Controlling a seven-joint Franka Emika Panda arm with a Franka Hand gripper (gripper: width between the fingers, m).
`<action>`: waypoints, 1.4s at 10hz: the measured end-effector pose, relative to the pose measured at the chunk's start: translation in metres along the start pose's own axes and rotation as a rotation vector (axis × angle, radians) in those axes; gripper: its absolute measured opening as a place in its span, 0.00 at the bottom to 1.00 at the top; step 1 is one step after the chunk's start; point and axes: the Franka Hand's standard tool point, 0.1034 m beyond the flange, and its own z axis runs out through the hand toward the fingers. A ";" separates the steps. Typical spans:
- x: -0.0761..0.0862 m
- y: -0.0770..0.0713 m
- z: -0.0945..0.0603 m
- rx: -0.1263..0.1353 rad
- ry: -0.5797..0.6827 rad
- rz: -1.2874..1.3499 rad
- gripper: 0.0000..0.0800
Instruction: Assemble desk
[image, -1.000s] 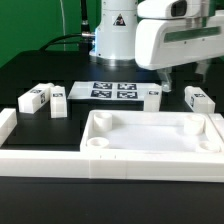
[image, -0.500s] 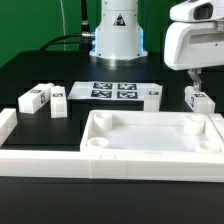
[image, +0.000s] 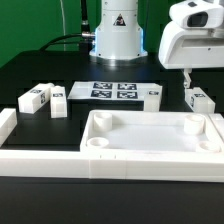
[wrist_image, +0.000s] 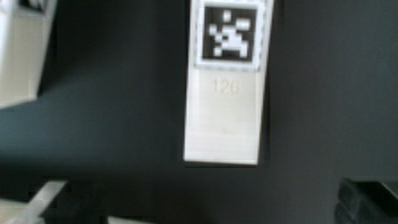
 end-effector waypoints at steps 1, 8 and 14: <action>-0.004 0.002 0.000 -0.011 -0.078 0.000 0.81; -0.005 0.003 0.007 -0.014 -0.449 -0.117 0.81; -0.019 0.006 0.030 -0.025 -0.810 -0.122 0.81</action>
Offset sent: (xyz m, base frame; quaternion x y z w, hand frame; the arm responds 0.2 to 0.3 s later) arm 0.0000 0.0000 0.0000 0.0000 -0.1938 0.0000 0.9810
